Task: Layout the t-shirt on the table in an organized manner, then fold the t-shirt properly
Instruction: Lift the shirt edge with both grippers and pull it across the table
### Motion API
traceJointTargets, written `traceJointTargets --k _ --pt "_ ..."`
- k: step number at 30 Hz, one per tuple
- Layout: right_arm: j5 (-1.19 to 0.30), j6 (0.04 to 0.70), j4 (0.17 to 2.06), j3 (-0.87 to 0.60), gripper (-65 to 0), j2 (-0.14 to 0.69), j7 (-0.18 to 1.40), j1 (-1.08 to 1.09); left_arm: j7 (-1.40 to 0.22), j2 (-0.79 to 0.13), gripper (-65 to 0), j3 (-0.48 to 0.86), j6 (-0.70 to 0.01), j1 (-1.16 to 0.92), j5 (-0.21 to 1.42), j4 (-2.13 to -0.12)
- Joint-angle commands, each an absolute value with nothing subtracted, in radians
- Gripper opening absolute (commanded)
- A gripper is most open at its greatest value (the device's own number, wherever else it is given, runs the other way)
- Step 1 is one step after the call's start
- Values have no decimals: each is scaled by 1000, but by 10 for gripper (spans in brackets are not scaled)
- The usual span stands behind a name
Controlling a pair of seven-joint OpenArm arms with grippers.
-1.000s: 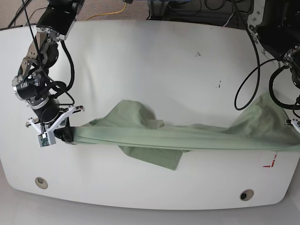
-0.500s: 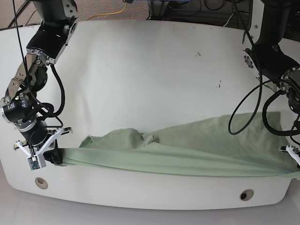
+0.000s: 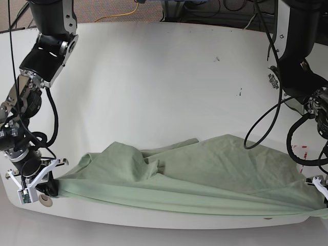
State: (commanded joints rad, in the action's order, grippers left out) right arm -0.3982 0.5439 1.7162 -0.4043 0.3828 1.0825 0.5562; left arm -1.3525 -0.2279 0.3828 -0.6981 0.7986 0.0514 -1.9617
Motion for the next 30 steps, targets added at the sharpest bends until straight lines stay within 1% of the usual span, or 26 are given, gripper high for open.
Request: traceJointTargets --k 5,9,15,17,22,25,30 --pt "-392 544 1669 -397 -650 401 1082 630 -1349 -189 -650 381 -698 843 53 -1962" --pt "-389 544 1641 -315 -650 417 1082 690 -1349 -185 -650 381 -698 878 51 -1962" --pt "-392 542 1638 -308 -650 444 1084 736 -1351 -168 -650 381 -698 911 51 -1960" --pt "-394 542 1639 -308 -650 446 1086 745 -1351 -168 -650 381 -698 911 51 -1960" --pt "-398 542 1639 -308 -650 484 1112 762 -1351 -173 -650 387 -698 908 51 -1960" --pt "-398 542 1649 -308 -650 496 1124 762 -1351 -189 -650 389 -698 906 51 -1962" --pt "-398 544 1678 -312 -650 513 1147 720 -1354 -197 -650 390 -698 880 51 -1963"
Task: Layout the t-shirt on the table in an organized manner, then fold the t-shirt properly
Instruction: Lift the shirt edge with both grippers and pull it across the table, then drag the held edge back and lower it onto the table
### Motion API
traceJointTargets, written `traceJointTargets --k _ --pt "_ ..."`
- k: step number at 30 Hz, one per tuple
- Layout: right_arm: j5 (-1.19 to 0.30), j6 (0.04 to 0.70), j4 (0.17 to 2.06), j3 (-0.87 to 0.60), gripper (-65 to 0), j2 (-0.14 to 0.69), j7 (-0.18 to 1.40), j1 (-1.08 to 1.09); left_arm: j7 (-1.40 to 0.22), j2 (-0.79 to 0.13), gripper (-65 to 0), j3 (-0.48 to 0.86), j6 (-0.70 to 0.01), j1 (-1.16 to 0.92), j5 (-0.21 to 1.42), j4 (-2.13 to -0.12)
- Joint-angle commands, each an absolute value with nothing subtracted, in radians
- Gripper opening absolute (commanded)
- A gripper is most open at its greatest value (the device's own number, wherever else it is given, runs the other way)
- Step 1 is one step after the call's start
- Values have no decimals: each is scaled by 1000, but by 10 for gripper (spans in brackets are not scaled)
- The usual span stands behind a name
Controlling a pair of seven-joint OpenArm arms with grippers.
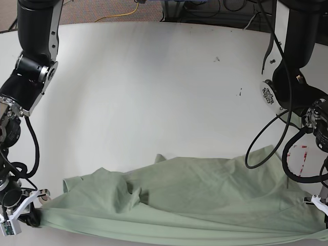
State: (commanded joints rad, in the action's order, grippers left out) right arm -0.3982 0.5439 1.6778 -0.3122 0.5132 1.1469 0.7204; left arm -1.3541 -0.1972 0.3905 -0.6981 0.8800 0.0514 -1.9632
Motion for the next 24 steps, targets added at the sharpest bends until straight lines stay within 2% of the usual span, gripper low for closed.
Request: traceJointTargets --k 13,18,24 --pt "-406 544 1845 -367 -650 499 1164 409 -1354 -200 -650 438 -698 627 56 -1965" --pt "-456 544 1913 -435 -650 467 1187 260 -1354 -219 -650 447 -698 470 59 -1971" --pt "-486 542 1949 -447 -650 458 1188 130 -1354 -222 -650 478 -698 340 59 -1971"
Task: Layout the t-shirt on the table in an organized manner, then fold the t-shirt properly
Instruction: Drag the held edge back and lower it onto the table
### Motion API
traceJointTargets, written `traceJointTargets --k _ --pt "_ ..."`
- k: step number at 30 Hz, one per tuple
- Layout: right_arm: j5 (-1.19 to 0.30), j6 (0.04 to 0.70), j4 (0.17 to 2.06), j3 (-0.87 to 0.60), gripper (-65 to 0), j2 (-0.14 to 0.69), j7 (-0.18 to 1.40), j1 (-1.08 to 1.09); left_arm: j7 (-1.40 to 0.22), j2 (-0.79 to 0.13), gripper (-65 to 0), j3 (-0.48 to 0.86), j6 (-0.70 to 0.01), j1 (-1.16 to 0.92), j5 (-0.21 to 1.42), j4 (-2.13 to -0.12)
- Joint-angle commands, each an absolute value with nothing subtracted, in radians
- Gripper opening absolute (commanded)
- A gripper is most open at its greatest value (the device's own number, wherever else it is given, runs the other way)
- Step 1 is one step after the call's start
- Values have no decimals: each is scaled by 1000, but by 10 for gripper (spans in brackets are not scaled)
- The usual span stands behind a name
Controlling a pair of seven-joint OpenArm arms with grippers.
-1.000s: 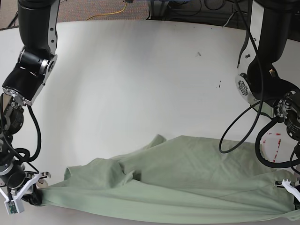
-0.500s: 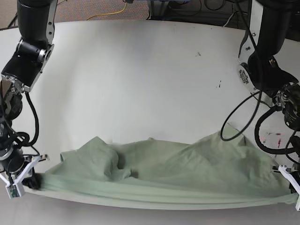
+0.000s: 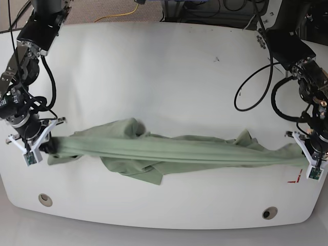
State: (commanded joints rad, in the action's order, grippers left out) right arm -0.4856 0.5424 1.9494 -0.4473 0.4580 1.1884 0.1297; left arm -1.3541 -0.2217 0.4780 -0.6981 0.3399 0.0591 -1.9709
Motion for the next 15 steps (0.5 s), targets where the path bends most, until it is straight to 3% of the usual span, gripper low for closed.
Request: traceJointTargets --k 15 --pt "-545 544 2020 -539 -650 424 1239 -151 -1396 -254 -650 631 -698 36 58 -1986"
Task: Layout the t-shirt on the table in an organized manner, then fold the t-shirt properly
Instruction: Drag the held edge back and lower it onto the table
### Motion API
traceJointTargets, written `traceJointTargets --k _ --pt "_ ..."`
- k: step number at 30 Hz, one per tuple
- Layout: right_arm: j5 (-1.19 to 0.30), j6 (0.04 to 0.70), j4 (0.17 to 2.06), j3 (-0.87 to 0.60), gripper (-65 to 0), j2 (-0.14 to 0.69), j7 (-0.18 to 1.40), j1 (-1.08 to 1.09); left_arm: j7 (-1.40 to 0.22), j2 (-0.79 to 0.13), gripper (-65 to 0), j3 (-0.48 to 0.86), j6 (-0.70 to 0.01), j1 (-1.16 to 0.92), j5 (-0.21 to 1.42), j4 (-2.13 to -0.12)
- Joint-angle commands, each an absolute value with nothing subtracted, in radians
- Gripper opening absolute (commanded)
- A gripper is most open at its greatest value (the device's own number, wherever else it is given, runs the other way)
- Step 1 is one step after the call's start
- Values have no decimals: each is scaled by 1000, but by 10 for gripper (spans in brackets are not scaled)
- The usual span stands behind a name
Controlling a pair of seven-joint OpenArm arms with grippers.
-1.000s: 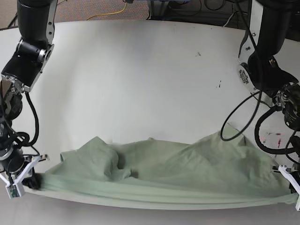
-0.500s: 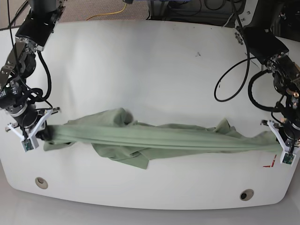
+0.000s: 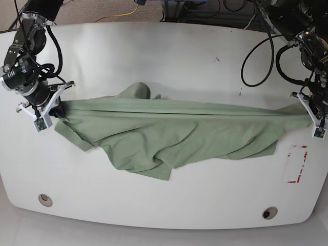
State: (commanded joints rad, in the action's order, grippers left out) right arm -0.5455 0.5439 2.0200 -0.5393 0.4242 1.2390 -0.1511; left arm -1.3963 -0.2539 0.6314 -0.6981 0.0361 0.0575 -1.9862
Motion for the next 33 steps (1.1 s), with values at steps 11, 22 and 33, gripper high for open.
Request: traceJointTargets --k 11,22,33 --pt "-572 535 2020 -556 -650 415 1239 -323 -1383 -254 -650 684 -698 -186 59 -1986" --pt "-565 533 2014 -555 -650 383 1239 -335 -1365 -254 -650 679 -698 -229 54 -1979" --pt "-553 530 2002 -552 -650 381 1237 -288 -1363 -254 -508 676 -698 -163 53 -1975"
